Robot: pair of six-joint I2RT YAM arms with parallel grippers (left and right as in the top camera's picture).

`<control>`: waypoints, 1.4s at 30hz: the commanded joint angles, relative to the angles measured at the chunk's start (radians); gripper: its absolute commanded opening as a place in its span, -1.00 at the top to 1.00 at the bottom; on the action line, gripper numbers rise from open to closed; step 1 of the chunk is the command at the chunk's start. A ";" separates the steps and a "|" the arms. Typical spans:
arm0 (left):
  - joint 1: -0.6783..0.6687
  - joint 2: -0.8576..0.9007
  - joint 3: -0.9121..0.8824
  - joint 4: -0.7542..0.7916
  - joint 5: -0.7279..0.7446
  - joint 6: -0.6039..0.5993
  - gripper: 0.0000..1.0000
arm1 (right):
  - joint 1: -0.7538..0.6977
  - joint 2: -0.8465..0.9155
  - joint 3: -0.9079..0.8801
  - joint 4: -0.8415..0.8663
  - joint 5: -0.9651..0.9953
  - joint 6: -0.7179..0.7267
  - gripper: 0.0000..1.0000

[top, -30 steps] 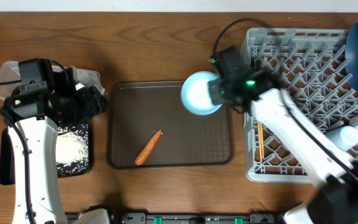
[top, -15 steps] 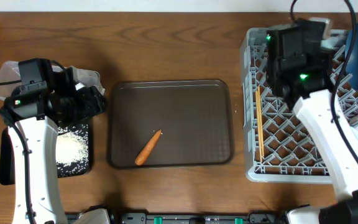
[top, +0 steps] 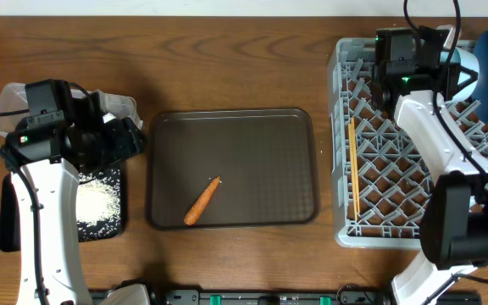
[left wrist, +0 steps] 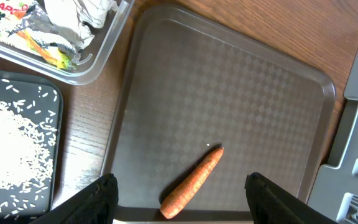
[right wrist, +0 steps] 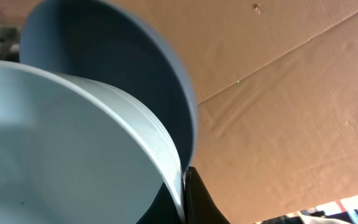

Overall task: Sort waste into correct bins and load items into the dishwasher rack
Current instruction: 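Carry the bowl right and place it into the dish rack, then release the bowl in the rack and raise the right gripper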

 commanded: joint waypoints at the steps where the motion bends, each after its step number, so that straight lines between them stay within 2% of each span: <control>1: 0.003 0.003 0.011 -0.005 0.007 -0.002 -0.36 | -0.006 0.035 0.008 0.012 0.036 -0.054 0.98; 13: 0.003 0.003 0.011 -0.012 0.007 -0.002 -0.37 | 0.051 0.157 0.005 0.000 0.021 -0.053 0.98; 17: 0.003 0.003 0.011 -0.011 0.007 -0.002 -0.37 | 0.080 0.169 -0.002 -0.029 -0.013 -0.050 0.91; 19: 0.003 0.003 0.011 -0.011 0.007 -0.002 -0.37 | 0.098 0.169 -0.002 -0.069 -0.071 -0.049 0.75; 21: 0.003 0.003 0.011 -0.012 0.007 -0.002 -0.37 | 0.114 0.169 -0.002 -0.109 -0.117 -0.049 0.39; 23: 0.003 0.003 0.011 -0.013 0.007 -0.002 -0.37 | 0.130 0.169 -0.002 -0.146 -0.153 -0.045 0.11; 27: 0.003 0.003 0.011 -0.014 0.007 -0.002 -0.37 | 0.155 0.168 -0.002 -0.209 -0.156 0.020 -0.28; 31: 0.003 0.003 0.011 -0.014 0.007 -0.002 -0.37 | 0.164 0.165 -0.002 -0.283 -0.166 0.118 -0.50; 34: 0.003 0.003 0.011 -0.014 0.007 -0.002 -0.37 | 0.162 0.154 -0.002 -0.356 -0.235 0.177 -0.55; 38: 0.003 0.003 0.011 -0.014 0.007 -0.002 -0.37 | 0.158 0.125 -0.002 -0.426 -0.389 0.240 -0.61; 42: 0.003 0.003 0.011 -0.014 0.007 -0.002 -0.37 | 0.158 0.072 -0.002 -0.451 -0.604 0.238 -0.62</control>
